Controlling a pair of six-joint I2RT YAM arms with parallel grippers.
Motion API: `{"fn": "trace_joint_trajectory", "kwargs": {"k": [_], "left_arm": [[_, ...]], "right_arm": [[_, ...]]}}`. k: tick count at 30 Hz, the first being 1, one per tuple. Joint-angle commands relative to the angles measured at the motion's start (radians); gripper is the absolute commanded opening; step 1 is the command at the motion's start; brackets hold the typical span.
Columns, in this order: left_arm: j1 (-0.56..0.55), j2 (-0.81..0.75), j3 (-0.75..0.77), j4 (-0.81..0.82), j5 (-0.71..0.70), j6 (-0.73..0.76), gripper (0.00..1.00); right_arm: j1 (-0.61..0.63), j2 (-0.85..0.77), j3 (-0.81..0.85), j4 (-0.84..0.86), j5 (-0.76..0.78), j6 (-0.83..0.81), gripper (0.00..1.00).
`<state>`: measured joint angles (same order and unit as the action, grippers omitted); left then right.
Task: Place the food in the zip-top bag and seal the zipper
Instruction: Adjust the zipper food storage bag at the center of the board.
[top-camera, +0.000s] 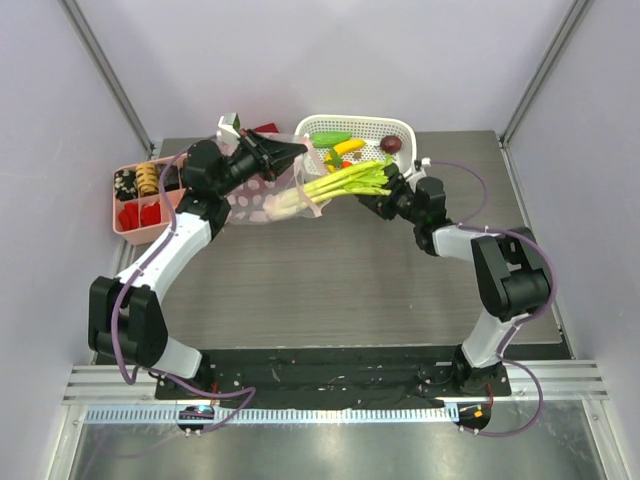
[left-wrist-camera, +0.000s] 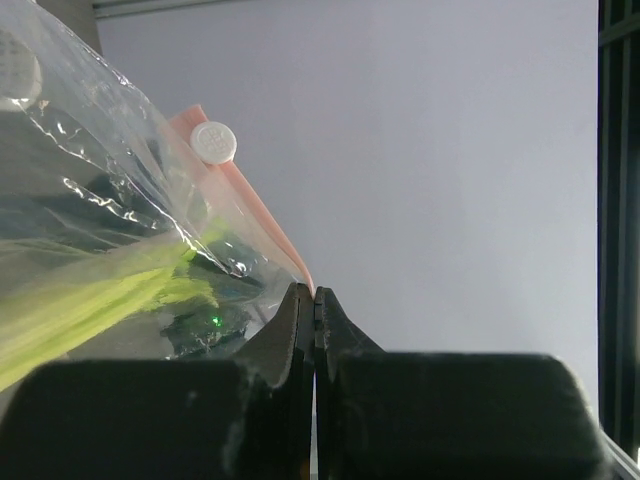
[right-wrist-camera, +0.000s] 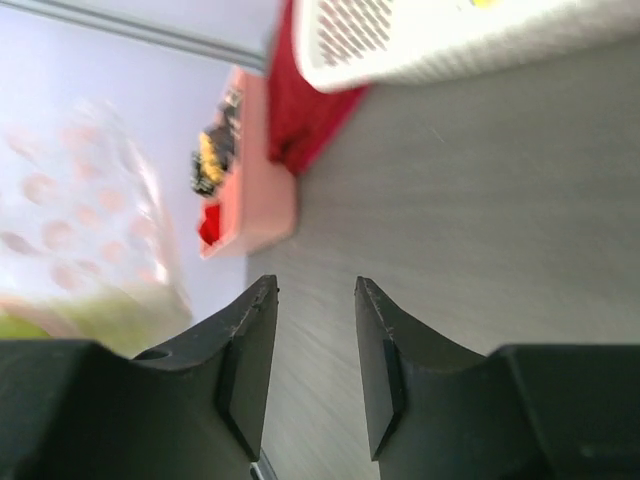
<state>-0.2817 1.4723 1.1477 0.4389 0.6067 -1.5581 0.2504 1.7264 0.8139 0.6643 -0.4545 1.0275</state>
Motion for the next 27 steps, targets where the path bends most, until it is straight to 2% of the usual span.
{"fn": "trace_joint_trajectory", "kwargs": {"k": [1, 6, 13, 18, 27], "left_arm": [[-0.025, -0.067, 0.000, 0.113, 0.038, -0.019, 0.00], [-0.022, -0.069, -0.011, 0.092, 0.028, -0.016, 0.00], [-0.022, -0.020, 0.015, 0.095, 0.016, -0.040, 0.00], [-0.022, -0.013, 0.009, 0.074, 0.010, -0.036, 0.00], [-0.020, -0.015, -0.006, 0.034, -0.004, -0.020, 0.00]], "right_arm": [[0.033, 0.071, 0.170, 0.126, 0.014, 0.032, 0.45], [0.041, 0.049, 0.245, 0.153, -0.042, 0.071, 0.55], [0.110, -0.116, 0.110, 0.198, -0.145, 0.071, 0.70], [0.112, -0.166, 0.064, 0.195, -0.136, 0.040, 0.72], [0.104, -0.171, 0.103, 0.222, -0.157, 0.014, 0.73]]}}
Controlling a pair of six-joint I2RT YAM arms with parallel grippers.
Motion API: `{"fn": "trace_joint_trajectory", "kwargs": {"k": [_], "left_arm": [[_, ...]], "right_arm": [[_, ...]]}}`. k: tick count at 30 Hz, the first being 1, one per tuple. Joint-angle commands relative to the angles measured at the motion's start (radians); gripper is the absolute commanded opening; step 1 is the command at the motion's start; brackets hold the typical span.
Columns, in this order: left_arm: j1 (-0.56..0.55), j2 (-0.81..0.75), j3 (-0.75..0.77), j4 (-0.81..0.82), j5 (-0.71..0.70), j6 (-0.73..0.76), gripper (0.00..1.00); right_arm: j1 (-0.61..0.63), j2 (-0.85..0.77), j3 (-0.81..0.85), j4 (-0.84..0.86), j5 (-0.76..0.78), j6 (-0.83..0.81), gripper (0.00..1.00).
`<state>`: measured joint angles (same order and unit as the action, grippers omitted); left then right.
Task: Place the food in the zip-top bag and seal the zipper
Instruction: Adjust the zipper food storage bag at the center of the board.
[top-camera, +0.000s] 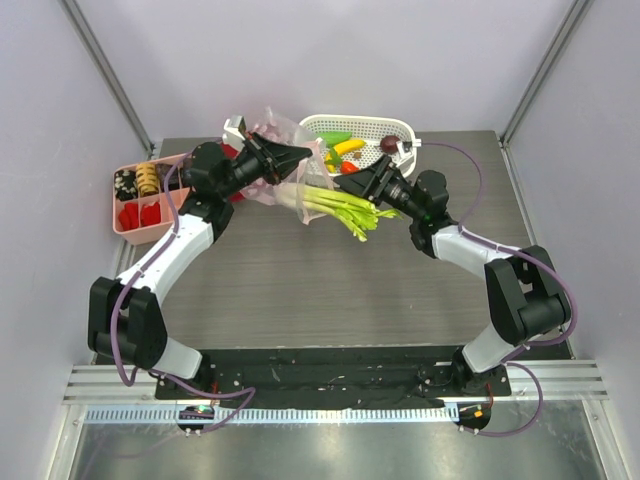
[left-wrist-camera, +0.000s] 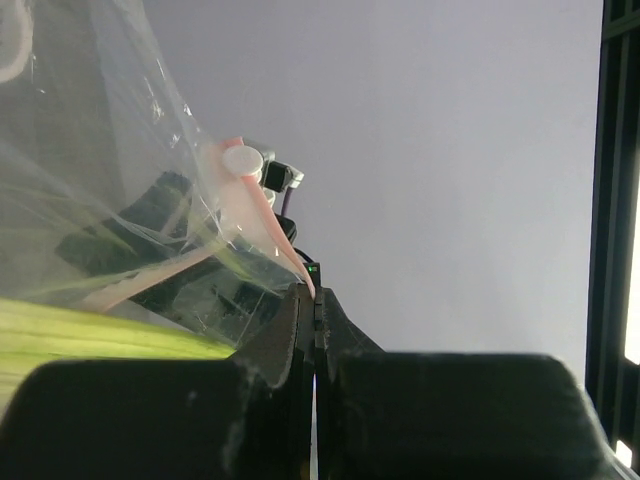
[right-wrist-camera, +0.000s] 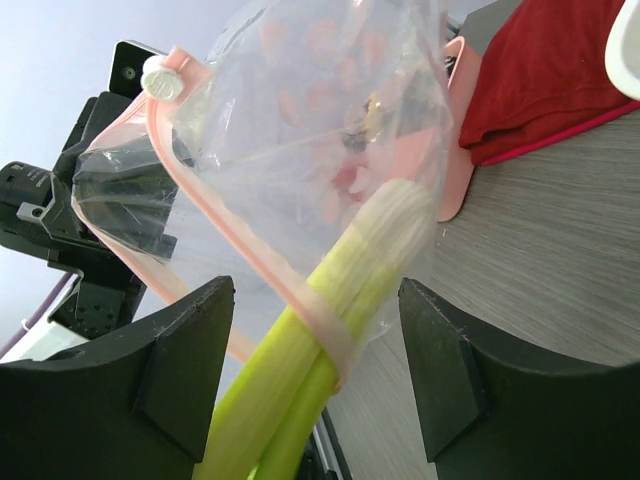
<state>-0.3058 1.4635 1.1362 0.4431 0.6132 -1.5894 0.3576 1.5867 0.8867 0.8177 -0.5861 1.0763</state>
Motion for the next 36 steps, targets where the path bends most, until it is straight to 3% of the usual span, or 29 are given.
{"fn": "trace_joint_trajectory", "kwargs": {"k": [1, 11, 22, 34, 36], "left_arm": [[0.004, -0.003, 0.005, 0.026, -0.013, 0.011, 0.00], [-0.010, 0.011, 0.011, 0.020, 0.002, 0.016, 0.00], [-0.049, 0.006, -0.009, 0.017, 0.010, 0.025, 0.00], [-0.081, -0.032, -0.072, 0.000, 0.028, 0.028, 0.00], [-0.079, -0.038, -0.082, 0.000, 0.028, 0.031, 0.00]], "right_arm": [[-0.003, -0.034, 0.029, 0.075, -0.029, -0.053, 0.73], [0.024, -0.021, 0.026, 0.003, 0.045, -0.248, 0.70], [0.044, -0.017, 0.098, -0.189, -0.017, -0.469, 0.53], [0.049, 0.019, 0.084, -0.186, -0.015, -0.493, 0.47], [0.047, 0.024, 0.080, -0.167, -0.030, -0.472, 0.36]]}}
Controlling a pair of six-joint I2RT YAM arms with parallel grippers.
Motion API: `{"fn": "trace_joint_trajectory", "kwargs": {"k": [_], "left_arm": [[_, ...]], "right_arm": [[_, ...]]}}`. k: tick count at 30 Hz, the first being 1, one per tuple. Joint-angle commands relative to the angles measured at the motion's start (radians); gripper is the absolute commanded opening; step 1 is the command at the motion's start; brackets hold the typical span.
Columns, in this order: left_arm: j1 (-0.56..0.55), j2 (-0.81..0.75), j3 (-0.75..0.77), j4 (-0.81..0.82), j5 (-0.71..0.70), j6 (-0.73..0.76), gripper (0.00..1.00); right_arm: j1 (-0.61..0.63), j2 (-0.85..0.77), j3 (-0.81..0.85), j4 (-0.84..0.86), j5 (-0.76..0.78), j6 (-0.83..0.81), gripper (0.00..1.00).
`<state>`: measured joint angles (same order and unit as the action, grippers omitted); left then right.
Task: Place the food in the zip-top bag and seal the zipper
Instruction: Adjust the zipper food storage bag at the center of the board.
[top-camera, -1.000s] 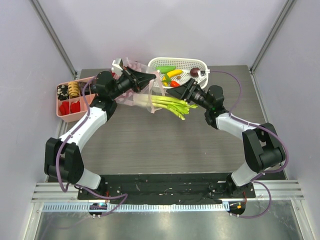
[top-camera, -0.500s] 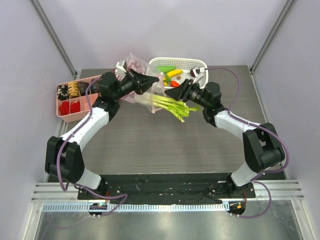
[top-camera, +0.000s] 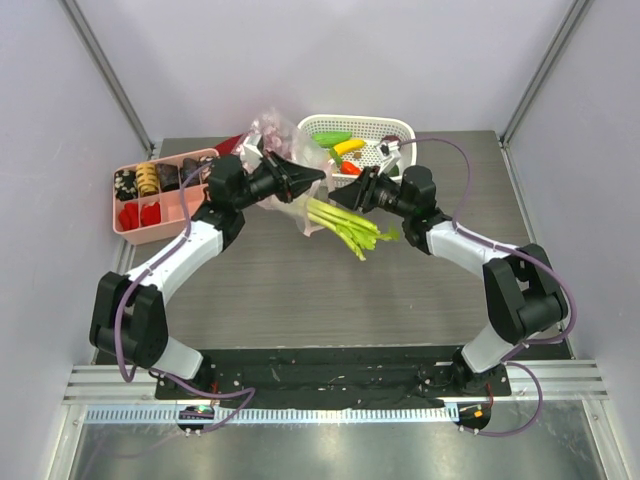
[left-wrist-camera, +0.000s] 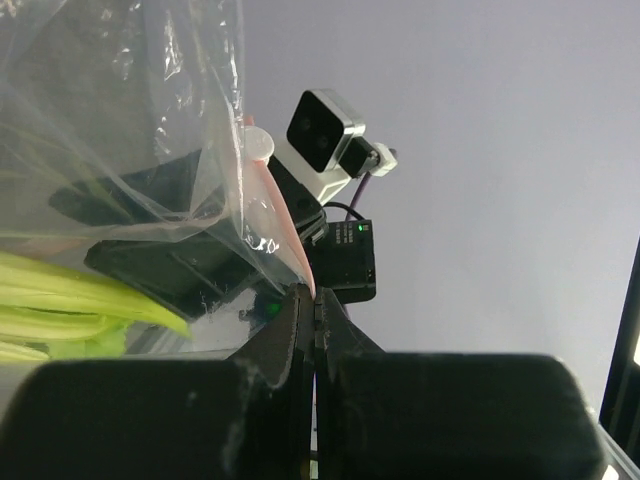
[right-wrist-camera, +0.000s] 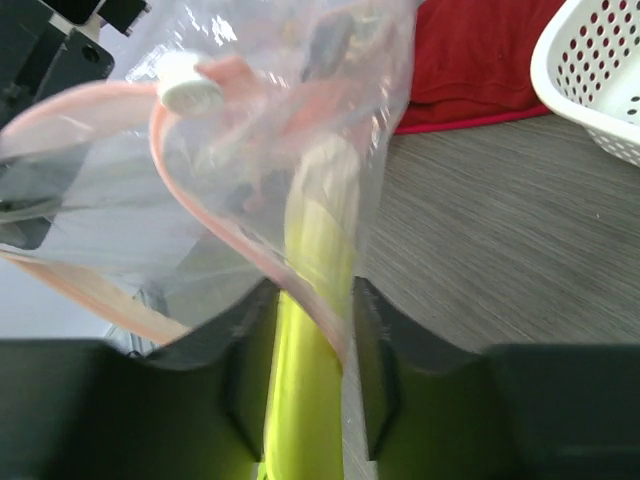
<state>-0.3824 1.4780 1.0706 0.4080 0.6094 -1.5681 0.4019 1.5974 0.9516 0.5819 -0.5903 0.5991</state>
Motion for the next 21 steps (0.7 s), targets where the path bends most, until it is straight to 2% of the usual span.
{"fn": "trace_joint_trajectory", "kwargs": {"k": [1, 3, 4, 8, 10, 13, 14, 16, 18, 21], "left_arm": [[-0.001, -0.059, -0.018, 0.034, 0.032, 0.014, 0.00], [0.008, -0.065, -0.020, 0.034, 0.032, 0.019, 0.00], [0.014, -0.071, -0.018, 0.032, 0.033, 0.028, 0.00], [0.053, -0.082, -0.015, 0.006, 0.059, 0.054, 0.00], [0.079, -0.088, -0.017, -0.030, 0.062, 0.086, 0.00], [0.128, -0.088, -0.009, -0.138, 0.078, 0.189, 0.00], [0.134, -0.087, 0.023, -0.199, 0.081, 0.266, 0.00], [0.145, -0.090, 0.093, -0.528, 0.053, 0.424, 0.00], [0.129, -0.108, 0.150, -0.714, 0.001, 0.576, 0.00], [0.106, -0.116, 0.224, -0.892, -0.022, 0.713, 0.00]], "right_arm": [[0.006, 0.015, 0.016, 0.062, -0.037, 0.007, 0.26], [0.006, 0.007, 0.016, 0.015, -0.055, 0.008, 0.12], [0.005, -0.010, 0.010, -0.006, -0.060, 0.007, 0.01], [0.005, -0.077, -0.025, -0.120, -0.080, 0.082, 0.01], [0.005, -0.103, -0.042, -0.169, -0.147, 0.235, 0.01], [0.005, -0.123, -0.077, -0.119, -0.259, 0.495, 0.01], [0.005, -0.132, -0.079, -0.096, -0.284, 0.548, 0.01], [0.002, -0.139, -0.074, -0.088, -0.336, 0.666, 0.01], [-0.001, -0.149, -0.073, -0.132, -0.379, 0.723, 0.01], [-0.008, -0.159, -0.036, -0.192, -0.398, 0.738, 0.01]]}}
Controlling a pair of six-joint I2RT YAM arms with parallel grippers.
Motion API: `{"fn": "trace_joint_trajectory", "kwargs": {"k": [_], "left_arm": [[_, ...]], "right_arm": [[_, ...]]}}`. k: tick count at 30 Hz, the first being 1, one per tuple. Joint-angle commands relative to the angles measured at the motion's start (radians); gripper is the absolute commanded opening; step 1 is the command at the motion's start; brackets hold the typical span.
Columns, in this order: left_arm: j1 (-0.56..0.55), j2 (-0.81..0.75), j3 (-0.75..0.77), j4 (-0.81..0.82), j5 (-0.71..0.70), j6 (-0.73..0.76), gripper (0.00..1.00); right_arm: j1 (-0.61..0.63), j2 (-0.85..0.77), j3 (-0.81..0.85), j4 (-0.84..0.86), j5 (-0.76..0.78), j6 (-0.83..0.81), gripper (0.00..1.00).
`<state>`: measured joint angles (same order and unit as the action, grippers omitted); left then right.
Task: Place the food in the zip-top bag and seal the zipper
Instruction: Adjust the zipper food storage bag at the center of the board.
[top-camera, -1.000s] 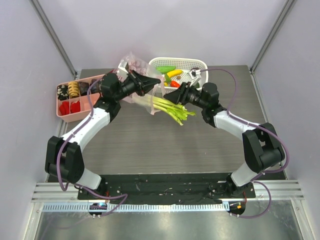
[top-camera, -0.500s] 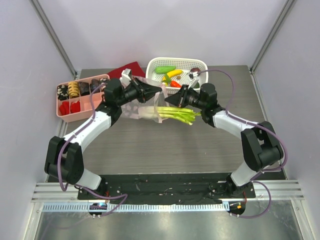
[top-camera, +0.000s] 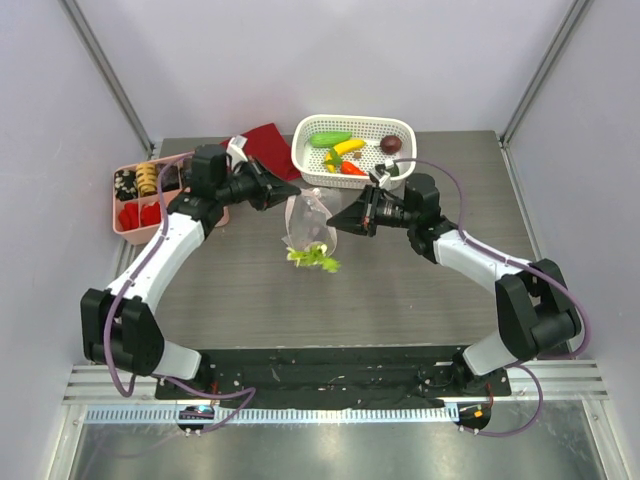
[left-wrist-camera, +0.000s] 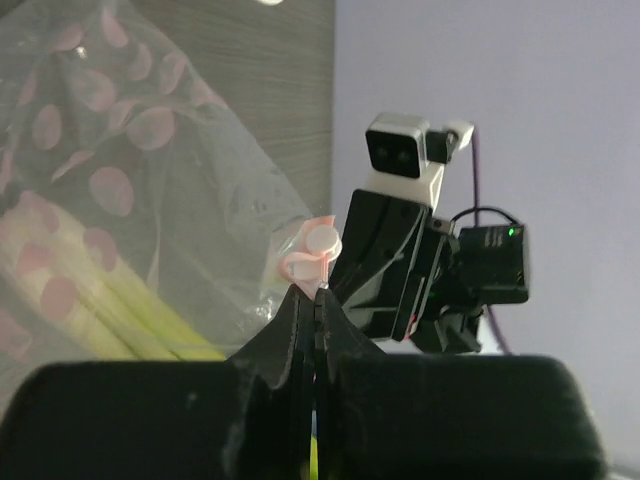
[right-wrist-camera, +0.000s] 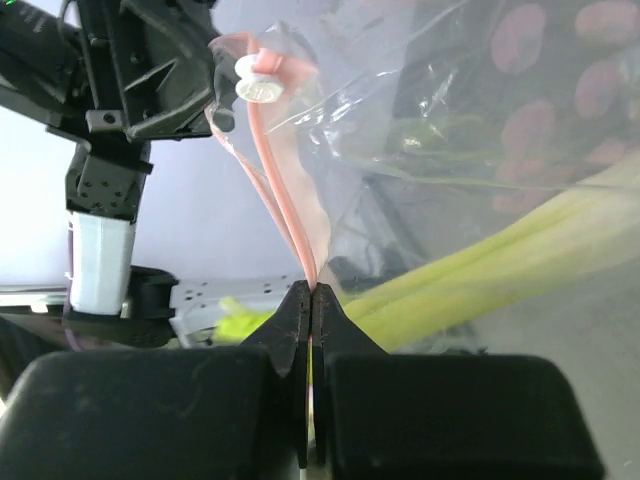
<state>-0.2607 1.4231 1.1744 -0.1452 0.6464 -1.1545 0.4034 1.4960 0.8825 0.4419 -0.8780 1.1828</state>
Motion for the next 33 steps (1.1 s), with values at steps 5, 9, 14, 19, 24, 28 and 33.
{"fn": "trace_joint_trajectory", "kwargs": {"k": [5, 9, 14, 19, 24, 28, 33], "left_arm": [[-0.015, -0.101, 0.262, -0.480, -0.028, 0.418, 0.00], [-0.015, -0.064, 0.442, -0.706, 0.016, 0.617, 0.00], [-0.014, -0.004, 0.657, -0.929, 0.143, 0.800, 0.00], [-0.008, -0.006, 0.734, -1.021, 0.217, 0.860, 0.00], [-0.008, 0.028, 0.780, -1.085, 0.329, 0.863, 0.00], [-0.008, 0.040, 0.736, -1.012, 0.264, 0.785, 0.00], [0.043, 0.213, 0.676, -0.878, 0.173, 0.618, 0.00]], "right_arm": [[-0.009, -0.069, 0.231, -0.140, -0.101, 0.180, 0.01], [-0.023, -0.085, 0.346, -0.198, -0.105, 0.150, 0.01], [-0.020, -0.117, 0.404, -0.309, -0.084, 0.120, 0.01], [-0.009, -0.155, 0.464, -0.379, -0.056, 0.087, 0.01], [0.006, -0.152, 0.509, -0.361, -0.050, 0.120, 0.01], [-0.001, -0.132, 0.405, -0.269, -0.029, 0.168, 0.01], [-0.096, 0.093, 0.328, -0.082, 0.028, 0.279, 0.01]]}}
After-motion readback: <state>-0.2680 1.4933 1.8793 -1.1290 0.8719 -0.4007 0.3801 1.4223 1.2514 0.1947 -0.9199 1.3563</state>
